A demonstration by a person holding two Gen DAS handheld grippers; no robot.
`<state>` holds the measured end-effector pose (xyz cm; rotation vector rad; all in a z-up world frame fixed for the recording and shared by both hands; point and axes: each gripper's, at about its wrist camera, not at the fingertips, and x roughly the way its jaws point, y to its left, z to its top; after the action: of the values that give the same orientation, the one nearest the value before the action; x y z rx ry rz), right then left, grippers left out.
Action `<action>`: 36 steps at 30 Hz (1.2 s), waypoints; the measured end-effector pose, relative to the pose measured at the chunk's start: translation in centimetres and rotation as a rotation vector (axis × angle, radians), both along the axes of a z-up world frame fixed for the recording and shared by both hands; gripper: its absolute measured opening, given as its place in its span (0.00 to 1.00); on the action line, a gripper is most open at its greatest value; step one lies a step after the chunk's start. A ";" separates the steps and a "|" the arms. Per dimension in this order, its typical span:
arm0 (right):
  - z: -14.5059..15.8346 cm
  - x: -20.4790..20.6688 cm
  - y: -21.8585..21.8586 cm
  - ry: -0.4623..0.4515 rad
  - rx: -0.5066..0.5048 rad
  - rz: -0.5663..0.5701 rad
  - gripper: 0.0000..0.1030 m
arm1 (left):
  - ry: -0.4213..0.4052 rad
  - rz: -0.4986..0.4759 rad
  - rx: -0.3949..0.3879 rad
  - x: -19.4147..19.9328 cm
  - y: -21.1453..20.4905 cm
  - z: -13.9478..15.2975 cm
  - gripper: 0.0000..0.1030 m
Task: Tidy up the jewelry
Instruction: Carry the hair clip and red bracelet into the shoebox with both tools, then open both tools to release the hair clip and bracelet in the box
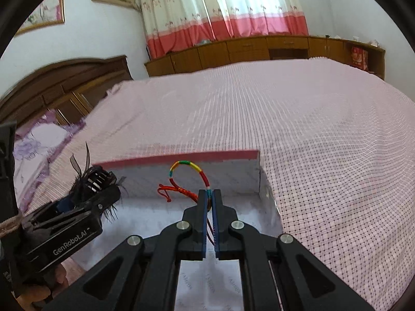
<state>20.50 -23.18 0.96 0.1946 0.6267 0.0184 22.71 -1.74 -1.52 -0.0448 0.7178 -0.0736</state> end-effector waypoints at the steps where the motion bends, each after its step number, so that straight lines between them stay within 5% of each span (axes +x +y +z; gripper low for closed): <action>1: -0.4 0.4 0.0 0.014 -0.008 0.002 0.05 | 0.015 0.003 0.005 0.3 0.0 -0.3 0.57; 9: -2.3 2.8 0.2 0.098 -0.037 0.002 0.05 | 0.158 0.036 0.008 1.7 -0.1 -2.6 0.57; 18: -3.5 3.8 -0.3 0.154 -0.001 -0.014 0.06 | 0.179 0.029 0.017 1.3 -0.7 -2.0 0.62; 26: -2.4 2.8 -0.7 0.121 0.036 0.002 0.33 | 0.146 -0.004 0.029 -0.1 -1.8 -0.6 0.64; 36: 1.5 -1.2 -0.7 0.021 0.069 0.035 0.34 | 0.055 -0.012 -0.037 -5.2 -0.9 3.4 0.64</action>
<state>19.30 -23.83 2.49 0.2506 0.6506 0.0723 17.49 -2.66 1.90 -0.0778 0.7716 -0.0977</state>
